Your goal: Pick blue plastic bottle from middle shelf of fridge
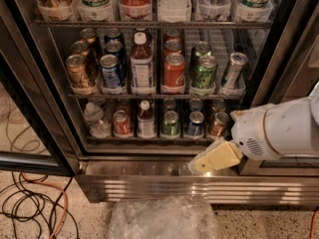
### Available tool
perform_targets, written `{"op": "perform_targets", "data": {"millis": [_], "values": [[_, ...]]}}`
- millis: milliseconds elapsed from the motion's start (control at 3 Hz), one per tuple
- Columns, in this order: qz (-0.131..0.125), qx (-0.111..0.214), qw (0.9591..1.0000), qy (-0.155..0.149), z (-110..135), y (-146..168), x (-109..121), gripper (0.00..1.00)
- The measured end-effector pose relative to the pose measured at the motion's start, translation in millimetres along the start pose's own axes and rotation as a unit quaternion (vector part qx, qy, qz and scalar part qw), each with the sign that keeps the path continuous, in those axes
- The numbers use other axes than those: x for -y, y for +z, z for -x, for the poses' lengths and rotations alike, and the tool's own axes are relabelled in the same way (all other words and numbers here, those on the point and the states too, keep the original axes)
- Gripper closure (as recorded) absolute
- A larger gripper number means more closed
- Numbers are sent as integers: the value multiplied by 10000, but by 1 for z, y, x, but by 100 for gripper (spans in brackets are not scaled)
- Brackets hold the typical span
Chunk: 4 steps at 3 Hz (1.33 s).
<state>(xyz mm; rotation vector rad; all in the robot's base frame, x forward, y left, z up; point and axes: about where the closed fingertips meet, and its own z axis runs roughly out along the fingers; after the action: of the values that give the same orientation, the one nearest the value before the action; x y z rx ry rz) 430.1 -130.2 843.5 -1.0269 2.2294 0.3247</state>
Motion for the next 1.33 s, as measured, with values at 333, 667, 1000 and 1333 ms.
{"op": "perform_targets", "data": {"millis": [333, 667, 1000, 1333], "values": [[-275, 267, 9993, 12, 16, 2, 11, 0], [-373, 359, 9986, 102, 14, 4, 8, 0], [-281, 697, 9969, 254, 17, 41, -1, 0], [-431, 1311, 9898, 350, 51, 75, 17, 0]]}}
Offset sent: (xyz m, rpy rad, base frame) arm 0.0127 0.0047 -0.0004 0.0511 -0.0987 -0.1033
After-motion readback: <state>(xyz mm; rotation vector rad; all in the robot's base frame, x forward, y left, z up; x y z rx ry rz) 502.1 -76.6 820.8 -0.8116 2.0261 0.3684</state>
